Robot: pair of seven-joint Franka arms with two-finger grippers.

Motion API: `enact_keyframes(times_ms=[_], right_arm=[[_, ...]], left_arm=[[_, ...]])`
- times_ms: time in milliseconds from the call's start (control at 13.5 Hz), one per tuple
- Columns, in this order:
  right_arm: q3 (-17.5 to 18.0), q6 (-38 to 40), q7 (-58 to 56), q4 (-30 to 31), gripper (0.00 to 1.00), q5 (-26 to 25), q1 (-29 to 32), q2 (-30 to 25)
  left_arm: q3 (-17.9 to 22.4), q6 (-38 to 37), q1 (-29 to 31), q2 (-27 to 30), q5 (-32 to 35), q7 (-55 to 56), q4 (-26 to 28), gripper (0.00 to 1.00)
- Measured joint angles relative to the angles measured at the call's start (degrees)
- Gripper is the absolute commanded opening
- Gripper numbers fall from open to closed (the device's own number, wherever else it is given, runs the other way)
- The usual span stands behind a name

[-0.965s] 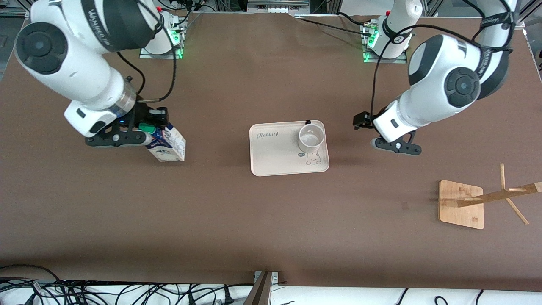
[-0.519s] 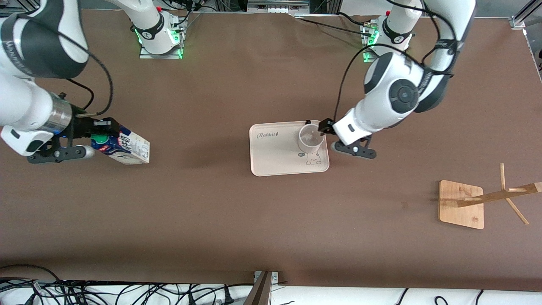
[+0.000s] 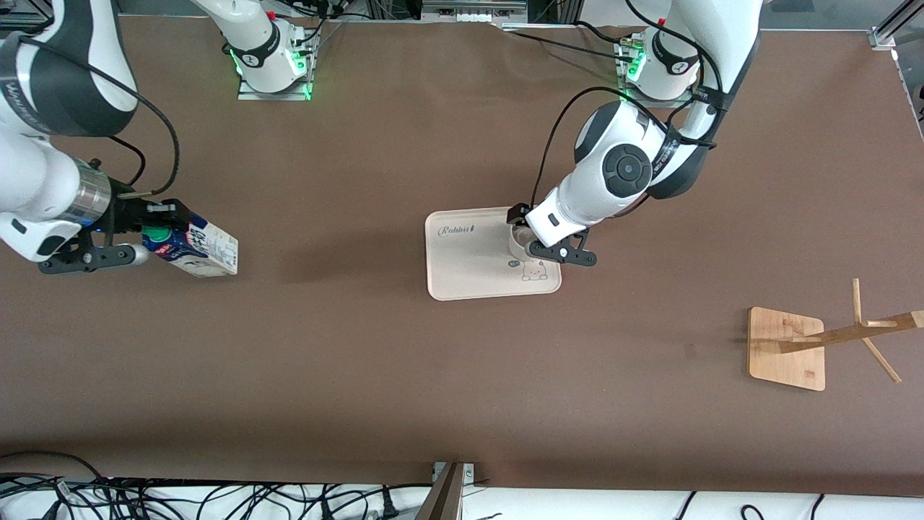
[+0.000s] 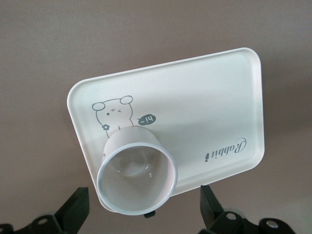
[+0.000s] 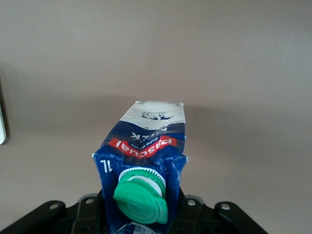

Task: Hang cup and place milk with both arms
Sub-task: 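Lower the carton with the right gripper while the left gripper grasps the mug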

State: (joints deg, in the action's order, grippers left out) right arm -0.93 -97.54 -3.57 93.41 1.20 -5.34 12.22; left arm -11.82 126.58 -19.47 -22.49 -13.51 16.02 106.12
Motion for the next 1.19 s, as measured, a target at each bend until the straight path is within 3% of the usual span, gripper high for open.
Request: enact_keyframes(times_ms=[371,742,1113,1187], right_arm=[[0.21,-7.8,0.19,11.5,0.46,-0.04,0.21,-4.41],[1.99,-10.65,0.23,16.95,0.46,-0.04,4.62,-5.06],[2.39,-18.03,0.23,24.63,0.46,-0.04,4.89,-5.07],[2.41,-19.02,0.23,25.54,0.46,-0.04,4.92,-5.09]], left_arm=[[0.34,1.13,0.09,-2.68,3.37,-0.04,0.66,1.0],[0.32,4.34,0.08,-4.19,3.69,-0.23,4.61,0.98],[0.31,5.13,0.08,-4.19,3.84,-0.32,5.63,0.11],[0.31,5.17,0.08,-4.19,3.84,-0.33,5.65,0.0]])
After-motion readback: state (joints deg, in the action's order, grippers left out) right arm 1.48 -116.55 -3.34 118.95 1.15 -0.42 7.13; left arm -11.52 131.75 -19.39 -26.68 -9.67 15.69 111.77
